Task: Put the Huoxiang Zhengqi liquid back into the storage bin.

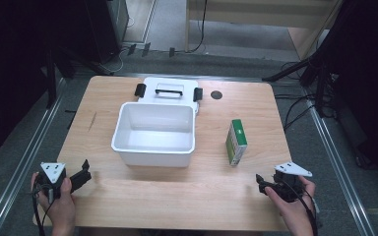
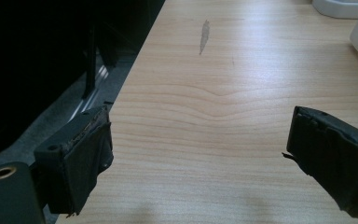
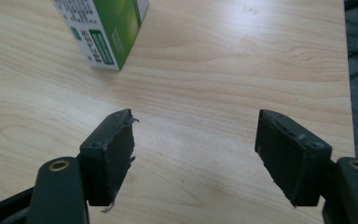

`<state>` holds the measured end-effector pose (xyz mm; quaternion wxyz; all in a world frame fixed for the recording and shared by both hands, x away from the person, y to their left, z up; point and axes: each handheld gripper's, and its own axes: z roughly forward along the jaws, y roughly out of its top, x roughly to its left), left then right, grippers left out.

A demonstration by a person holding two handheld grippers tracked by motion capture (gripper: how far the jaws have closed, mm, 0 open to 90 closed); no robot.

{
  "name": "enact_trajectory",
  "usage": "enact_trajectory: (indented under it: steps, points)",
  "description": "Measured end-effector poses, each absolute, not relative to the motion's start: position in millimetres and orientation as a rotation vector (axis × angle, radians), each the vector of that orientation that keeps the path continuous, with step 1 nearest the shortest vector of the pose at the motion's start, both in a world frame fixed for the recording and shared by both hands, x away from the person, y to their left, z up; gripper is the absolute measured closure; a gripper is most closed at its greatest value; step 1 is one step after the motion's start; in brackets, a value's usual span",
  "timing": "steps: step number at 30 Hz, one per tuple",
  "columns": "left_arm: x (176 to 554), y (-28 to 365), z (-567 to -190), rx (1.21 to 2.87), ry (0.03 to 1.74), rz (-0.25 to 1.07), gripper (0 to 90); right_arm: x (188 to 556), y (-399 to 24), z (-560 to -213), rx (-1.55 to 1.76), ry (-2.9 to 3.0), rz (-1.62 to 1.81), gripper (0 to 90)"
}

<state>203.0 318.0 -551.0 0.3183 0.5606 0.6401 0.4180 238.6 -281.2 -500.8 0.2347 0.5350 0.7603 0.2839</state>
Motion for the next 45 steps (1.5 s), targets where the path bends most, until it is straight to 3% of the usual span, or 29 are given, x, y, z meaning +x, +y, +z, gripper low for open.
enact_trajectory:
  steps: [7,15,36,45]
  points:
    - [205.7,318.6,-551.2,1.504,1.683,1.067,7.7,259.2,-258.1,-474.7,1.459,2.279,0.600,21.3]
    - [207.6,318.7,-551.1,1.508,1.687,1.061,7.7,277.6,-238.0,-462.5,1.443,2.443,0.415,21.7]
    - [207.5,321.1,-550.9,1.487,1.707,1.045,7.7,303.7,-212.9,-418.6,1.467,2.544,0.332,19.7]
    - [207.8,321.3,-551.0,1.485,1.707,1.042,7.7,317.4,-200.1,-405.7,1.488,2.580,0.315,23.0]
